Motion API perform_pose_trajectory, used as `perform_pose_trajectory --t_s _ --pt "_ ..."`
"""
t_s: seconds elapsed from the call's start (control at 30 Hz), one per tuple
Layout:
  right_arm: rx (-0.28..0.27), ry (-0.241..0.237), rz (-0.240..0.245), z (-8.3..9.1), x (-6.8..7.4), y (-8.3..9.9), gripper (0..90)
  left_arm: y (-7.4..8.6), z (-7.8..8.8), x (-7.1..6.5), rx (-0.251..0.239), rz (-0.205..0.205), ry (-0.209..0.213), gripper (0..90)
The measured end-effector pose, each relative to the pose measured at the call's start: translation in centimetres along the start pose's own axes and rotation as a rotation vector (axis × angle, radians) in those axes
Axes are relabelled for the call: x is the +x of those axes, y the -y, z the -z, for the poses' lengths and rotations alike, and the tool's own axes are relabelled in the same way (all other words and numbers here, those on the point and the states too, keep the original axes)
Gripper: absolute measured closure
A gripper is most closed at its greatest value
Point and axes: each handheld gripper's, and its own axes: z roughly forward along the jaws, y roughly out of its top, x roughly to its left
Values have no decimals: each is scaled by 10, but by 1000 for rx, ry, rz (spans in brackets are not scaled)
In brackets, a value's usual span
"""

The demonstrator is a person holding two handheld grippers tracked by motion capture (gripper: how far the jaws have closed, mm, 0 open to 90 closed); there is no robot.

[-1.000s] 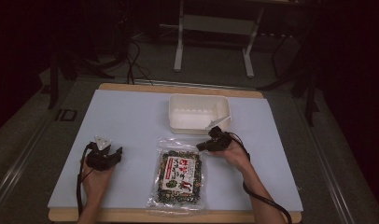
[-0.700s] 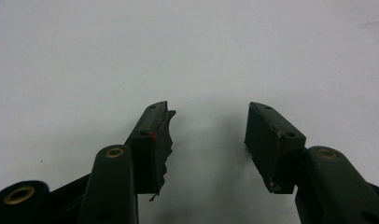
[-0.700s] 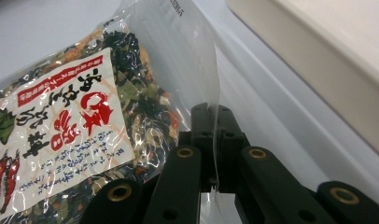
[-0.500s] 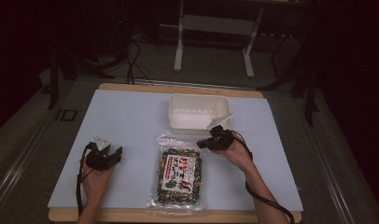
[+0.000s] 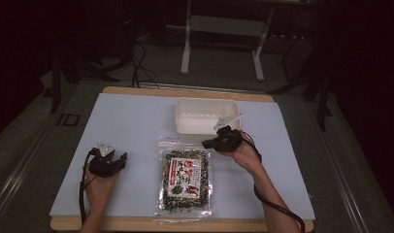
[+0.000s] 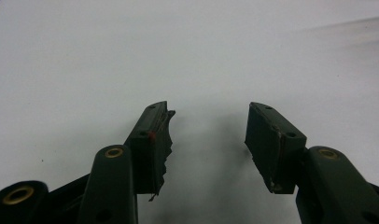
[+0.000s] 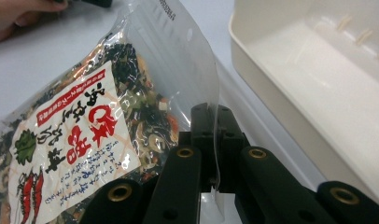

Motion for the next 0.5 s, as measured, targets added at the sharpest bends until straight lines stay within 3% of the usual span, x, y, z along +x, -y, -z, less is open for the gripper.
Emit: perform_pose_trajectory --t_s 0.17,0.23,0.5 --pt "-26 3 17 4 3 -6 893 0 0 0 0 0 0 496" --pt "-74 -4 27 10 5 -10 893 0 0 0 0 0 0 496" --pt "-152 36 33 29 4 -21 894 0 0 0 -2 2 0 496"
